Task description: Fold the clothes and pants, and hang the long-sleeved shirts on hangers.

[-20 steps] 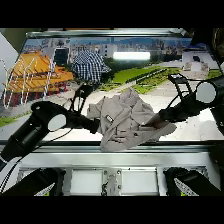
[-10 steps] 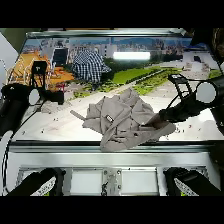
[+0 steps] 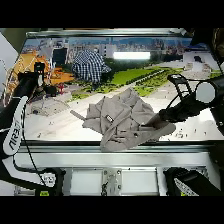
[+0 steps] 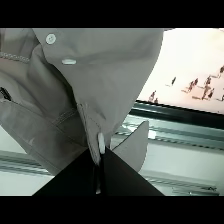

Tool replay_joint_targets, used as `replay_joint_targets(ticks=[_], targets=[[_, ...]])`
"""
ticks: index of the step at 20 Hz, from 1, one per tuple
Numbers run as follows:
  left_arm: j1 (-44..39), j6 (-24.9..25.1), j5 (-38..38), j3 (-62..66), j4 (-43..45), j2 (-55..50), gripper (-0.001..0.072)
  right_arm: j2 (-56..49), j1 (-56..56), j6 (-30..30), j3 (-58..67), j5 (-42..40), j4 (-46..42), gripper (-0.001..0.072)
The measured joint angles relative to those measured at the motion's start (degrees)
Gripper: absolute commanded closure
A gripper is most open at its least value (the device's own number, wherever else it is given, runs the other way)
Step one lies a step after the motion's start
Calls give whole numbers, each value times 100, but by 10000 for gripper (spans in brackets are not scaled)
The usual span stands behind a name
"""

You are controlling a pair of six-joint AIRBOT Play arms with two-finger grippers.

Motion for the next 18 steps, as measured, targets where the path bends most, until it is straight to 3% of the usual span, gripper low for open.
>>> replay_joint_targets(ticks=[6,13,14,15,16,18], targets=[[188,33,74,404,525,-901,-11,-11,0,0,0,-2,2,691],[422,-57,378,461,614,-1209,-9,-11,0,0,0,-4,2,691],[431,-74,433,463,614,-1222,67,-11,0,0,0,-4,2,691],[437,-83,476,463,610,-1233,255,-11,0,-2,0,-4,4,691],[442,-96,511,461,601,-1248,378,-11,0,-2,0,-2,4,691],[446,-101,525,455,570,-1255,549,-11,0,-2,0,-4,4,691]])
